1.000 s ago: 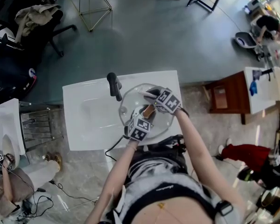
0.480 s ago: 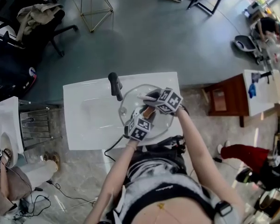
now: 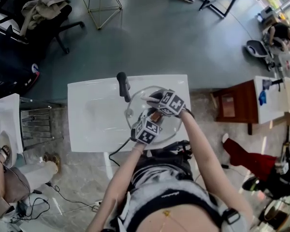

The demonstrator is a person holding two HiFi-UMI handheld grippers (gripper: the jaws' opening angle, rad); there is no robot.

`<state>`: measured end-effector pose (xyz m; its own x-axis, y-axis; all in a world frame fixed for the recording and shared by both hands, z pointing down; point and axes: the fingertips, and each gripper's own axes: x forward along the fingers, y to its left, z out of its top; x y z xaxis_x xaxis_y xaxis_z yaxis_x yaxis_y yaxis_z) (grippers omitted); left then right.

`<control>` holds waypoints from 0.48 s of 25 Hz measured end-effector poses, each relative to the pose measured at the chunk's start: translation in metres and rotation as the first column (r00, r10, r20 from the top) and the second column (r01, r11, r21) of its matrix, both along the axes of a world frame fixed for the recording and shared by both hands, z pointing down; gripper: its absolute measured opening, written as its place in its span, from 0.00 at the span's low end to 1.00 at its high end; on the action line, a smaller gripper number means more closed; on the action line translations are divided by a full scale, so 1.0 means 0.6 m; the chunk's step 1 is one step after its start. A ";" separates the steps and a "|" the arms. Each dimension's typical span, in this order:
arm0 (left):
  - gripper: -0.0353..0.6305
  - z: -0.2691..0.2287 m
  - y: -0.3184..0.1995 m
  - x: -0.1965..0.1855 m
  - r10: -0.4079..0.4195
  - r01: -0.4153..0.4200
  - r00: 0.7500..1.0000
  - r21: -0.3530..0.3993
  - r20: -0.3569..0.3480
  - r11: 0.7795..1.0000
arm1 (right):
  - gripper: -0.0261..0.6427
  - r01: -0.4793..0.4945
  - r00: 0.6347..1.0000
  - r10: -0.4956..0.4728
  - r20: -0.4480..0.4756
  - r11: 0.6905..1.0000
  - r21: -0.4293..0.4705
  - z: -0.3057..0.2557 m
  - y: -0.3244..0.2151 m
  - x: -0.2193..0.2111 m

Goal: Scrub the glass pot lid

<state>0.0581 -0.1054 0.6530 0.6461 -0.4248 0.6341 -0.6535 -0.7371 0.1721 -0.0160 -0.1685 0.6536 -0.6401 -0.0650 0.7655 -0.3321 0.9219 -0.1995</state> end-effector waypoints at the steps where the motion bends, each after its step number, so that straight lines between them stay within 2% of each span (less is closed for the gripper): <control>1: 0.32 0.001 0.000 0.000 -0.002 0.002 1.000 0.001 0.003 1.000 | 0.17 0.005 1.000 -0.005 -0.005 1.000 0.003 0.002 -0.001 -0.003; 8: 0.32 0.002 0.003 0.000 -0.002 0.001 1.000 0.005 0.009 1.000 | 0.17 0.037 0.999 -0.037 -0.021 0.999 0.025 0.006 -0.012 -0.031; 12: 0.32 0.001 0.002 0.000 -0.005 0.005 1.000 0.011 0.011 1.000 | 0.18 0.091 0.995 -0.089 -0.042 0.995 0.033 0.006 -0.008 -0.050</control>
